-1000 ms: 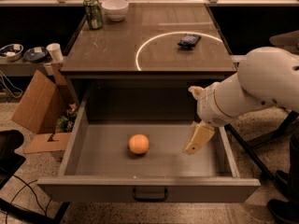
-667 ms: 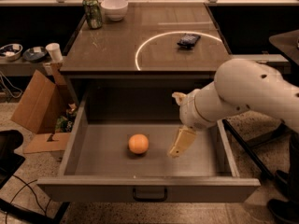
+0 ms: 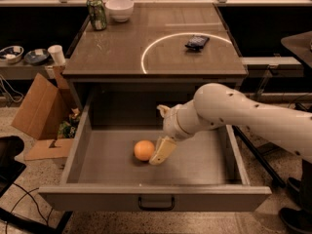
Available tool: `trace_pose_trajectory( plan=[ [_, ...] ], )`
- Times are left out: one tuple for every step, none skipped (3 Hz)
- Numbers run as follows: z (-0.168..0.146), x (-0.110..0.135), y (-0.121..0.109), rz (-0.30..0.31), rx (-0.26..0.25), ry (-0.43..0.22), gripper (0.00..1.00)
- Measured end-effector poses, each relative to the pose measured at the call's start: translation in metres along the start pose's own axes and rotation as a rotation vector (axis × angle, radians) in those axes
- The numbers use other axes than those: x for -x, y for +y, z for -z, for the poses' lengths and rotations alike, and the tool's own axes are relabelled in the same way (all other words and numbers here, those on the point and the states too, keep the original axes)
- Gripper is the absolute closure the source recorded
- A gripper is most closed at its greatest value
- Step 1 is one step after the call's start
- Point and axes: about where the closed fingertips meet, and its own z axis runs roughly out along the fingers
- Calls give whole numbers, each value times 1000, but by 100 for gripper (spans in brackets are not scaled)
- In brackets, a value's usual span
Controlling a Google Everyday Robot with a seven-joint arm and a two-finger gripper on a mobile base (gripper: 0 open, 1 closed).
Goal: Pick orange from top drawer and place on counter
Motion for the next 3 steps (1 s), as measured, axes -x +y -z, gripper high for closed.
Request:
trace_pose_trajectory(
  plan=[
    [-39,-8,0,-18,23,3,0],
    [-65,-24,10,-61,43,21,0],
    [-76,-29,21,-90,48,10,14]
  ],
)
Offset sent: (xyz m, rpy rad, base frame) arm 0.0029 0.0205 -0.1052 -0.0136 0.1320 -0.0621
